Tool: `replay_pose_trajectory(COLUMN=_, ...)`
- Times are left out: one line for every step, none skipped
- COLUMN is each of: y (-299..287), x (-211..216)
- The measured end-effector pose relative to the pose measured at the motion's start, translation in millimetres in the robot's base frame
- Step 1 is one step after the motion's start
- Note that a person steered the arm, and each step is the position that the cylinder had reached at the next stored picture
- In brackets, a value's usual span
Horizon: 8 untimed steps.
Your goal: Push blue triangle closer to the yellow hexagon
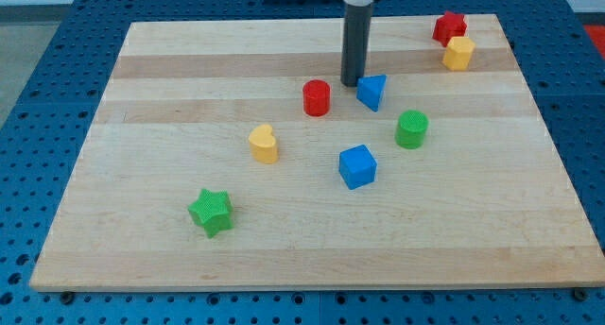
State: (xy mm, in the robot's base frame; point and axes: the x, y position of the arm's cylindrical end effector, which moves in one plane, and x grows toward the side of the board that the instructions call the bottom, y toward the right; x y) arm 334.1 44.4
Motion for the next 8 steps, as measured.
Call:
replay_pose_trajectory(y=-2.1, x=11.7)
replay_pose_trajectory(y=-2.1, x=33.4)
replay_pose_trajectory(y=3.0, x=36.3)
replay_pose_trajectory(y=43.8, x=35.8)
replay_pose_trajectory(y=96.8, x=33.9)
replay_pose_trajectory(y=109.7, x=33.9)
replay_pose_trajectory(y=123.2, x=33.3)
replay_pose_trajectory(y=134.6, x=29.6)
